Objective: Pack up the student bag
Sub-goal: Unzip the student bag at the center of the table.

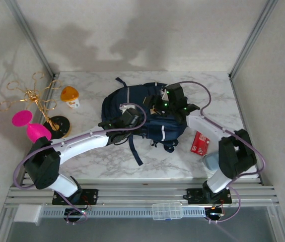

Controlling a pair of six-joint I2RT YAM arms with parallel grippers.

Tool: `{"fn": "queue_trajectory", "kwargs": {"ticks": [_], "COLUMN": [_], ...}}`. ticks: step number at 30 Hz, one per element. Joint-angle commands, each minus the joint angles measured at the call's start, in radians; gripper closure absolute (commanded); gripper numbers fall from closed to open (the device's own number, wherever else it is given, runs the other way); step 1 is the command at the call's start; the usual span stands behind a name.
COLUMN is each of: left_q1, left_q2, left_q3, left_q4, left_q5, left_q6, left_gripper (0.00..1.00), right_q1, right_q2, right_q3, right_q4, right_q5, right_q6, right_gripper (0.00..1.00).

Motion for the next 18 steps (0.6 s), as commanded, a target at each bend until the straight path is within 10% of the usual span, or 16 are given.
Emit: {"fn": "queue_trajectory", "kwargs": {"ticks": [1,8,18], "left_q1": [0.010,0.010,0.010], "left_q2": [-0.009,-0.002,0.016], "left_q3": [-0.013,-0.024,-0.009], "left_q4": [0.059,0.067,0.063], "left_q5": [0.019,0.029,0.043], "left_q6": [0.004,0.002,0.012], "left_gripper": [1.00,1.00,1.00], "right_q1": [-0.010,0.042,0.184], "right_q2": [-0.170,-0.297,-0.241], "right_q3": [-0.102,-0.370,-0.291], "right_q4": [-0.052,0.025,-0.032], "right_q5": [0.091,0.154,0.429], "right_q6": [-0.020,0.347,0.671], "right_gripper": [0.28,0.26,0.29]}}
